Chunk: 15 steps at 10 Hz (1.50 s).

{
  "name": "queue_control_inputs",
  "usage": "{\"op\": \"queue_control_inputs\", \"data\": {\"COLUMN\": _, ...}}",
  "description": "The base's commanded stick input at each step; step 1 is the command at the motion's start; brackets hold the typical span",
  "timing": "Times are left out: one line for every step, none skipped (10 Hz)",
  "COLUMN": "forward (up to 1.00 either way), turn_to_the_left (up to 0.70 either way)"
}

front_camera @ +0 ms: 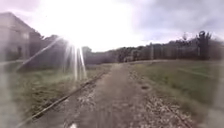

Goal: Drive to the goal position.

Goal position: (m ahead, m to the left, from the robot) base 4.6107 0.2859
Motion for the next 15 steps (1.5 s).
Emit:
{"op": "queue_control_inputs", "data": {"forward": 0.85, "turn_to_the_left": 0.0}}
{"op": "queue_control_inputs", "data": {"forward": 0.85, "turn_to_the_left": 0.0}}
{"op": "queue_control_inputs", "data": {"forward": 0.85, "turn_to_the_left": 0.0}}
{"op": "queue_control_inputs", "data": {"forward": 0.85, "turn_to_the_left": 0.0}}
{"op": "queue_control_inputs", "data": {"forward": 0.85, "turn_to_the_left": 0.0}}
{"op": "queue_control_inputs", "data": {"forward": 0.85, "turn_to_the_left": 0.0}}
{"op": "queue_control_inputs", "data": {"forward": 0.85, "turn_to_the_left": 0.0}}
{"op": "queue_control_inputs", "data": {"forward": 0.85, "turn_to_the_left": 0.0}}
{"op": "queue_control_inputs", "data": {"forward": 0.85, "turn_to_the_left": 0.0}}
{"op": "queue_control_inputs", "data": {"forward": 0.85, "turn_to_the_left": 0.0}}
{"op": "queue_control_inputs", "data": {"forward": 0.85, "turn_to_the_left": 0.0}}
{"op": "queue_control_inputs", "data": {"forward": 0.85, "turn_to_the_left": 0.0}}
{"op": "queue_control_inputs", "data": {"forward": 0.85, "turn_to_the_left": 0.0}}
{"op": "queue_control_inputs", "data": {"forward": 0.85, "turn_to_the_left": -0.26}}
{"op": "queue_control_inputs", "data": {"forward": 0.85, "turn_to_the_left": -0.33}}
